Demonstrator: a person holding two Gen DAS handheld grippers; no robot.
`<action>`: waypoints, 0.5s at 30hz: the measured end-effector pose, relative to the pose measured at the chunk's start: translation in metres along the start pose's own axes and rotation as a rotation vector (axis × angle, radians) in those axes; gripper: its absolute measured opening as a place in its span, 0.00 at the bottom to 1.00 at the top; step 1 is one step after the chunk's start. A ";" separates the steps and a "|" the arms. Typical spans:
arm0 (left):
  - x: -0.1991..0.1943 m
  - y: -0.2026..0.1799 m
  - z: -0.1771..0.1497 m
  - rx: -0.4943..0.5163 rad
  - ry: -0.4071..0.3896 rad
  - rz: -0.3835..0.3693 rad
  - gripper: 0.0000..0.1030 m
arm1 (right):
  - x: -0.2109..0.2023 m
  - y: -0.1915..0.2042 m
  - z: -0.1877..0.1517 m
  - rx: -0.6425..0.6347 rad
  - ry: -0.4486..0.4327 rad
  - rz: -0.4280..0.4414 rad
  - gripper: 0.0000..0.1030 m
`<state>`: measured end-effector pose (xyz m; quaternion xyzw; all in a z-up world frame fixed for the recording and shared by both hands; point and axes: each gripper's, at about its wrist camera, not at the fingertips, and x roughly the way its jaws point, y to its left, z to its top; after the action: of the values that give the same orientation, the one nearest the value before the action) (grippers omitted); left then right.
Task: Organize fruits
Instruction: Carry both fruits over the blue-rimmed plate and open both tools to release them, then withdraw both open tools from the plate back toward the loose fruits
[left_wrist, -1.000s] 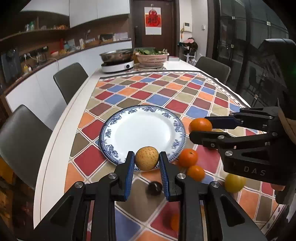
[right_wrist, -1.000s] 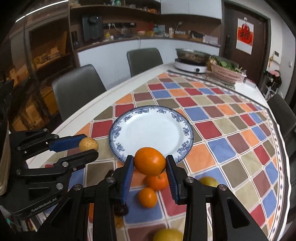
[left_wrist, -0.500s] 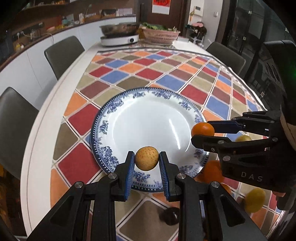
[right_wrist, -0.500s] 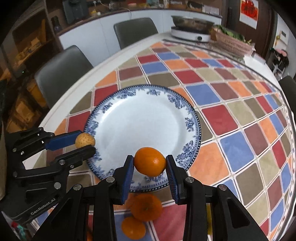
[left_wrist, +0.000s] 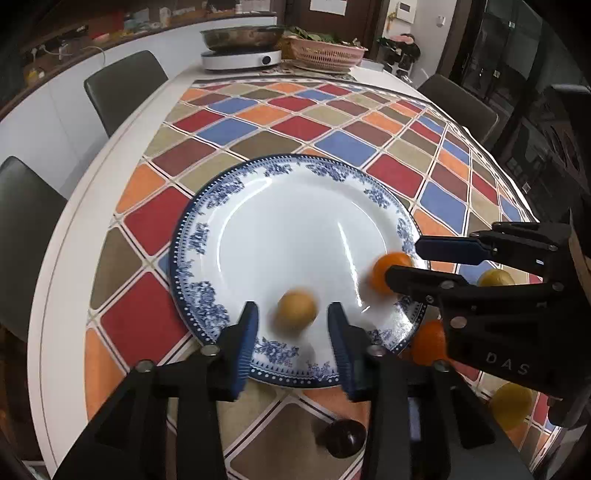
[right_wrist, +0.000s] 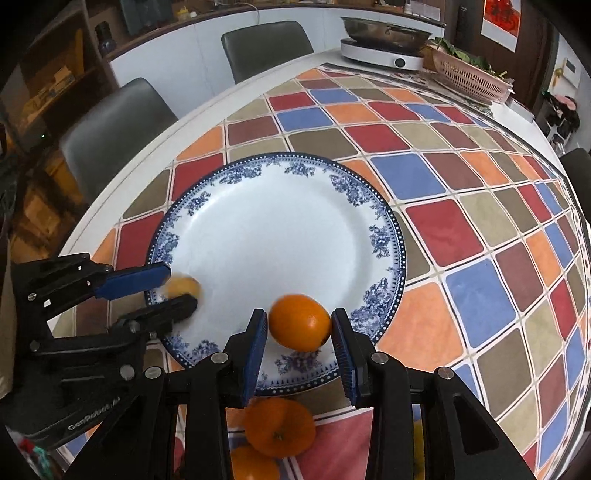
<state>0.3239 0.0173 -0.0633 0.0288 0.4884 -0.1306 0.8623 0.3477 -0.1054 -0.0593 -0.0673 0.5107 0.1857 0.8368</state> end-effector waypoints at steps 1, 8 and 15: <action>-0.003 0.000 0.000 -0.001 -0.005 -0.001 0.41 | -0.002 0.000 0.000 0.003 -0.004 -0.004 0.36; -0.035 -0.001 -0.008 -0.033 -0.049 0.044 0.43 | -0.030 0.000 -0.010 0.012 -0.070 -0.032 0.37; -0.084 -0.018 -0.032 0.014 -0.176 0.135 0.61 | -0.075 0.010 -0.036 -0.011 -0.177 -0.076 0.48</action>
<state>0.2513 0.0218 -0.0070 0.0560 0.4069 -0.0778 0.9084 0.2836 -0.1249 -0.0095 -0.0745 0.4306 0.1618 0.8848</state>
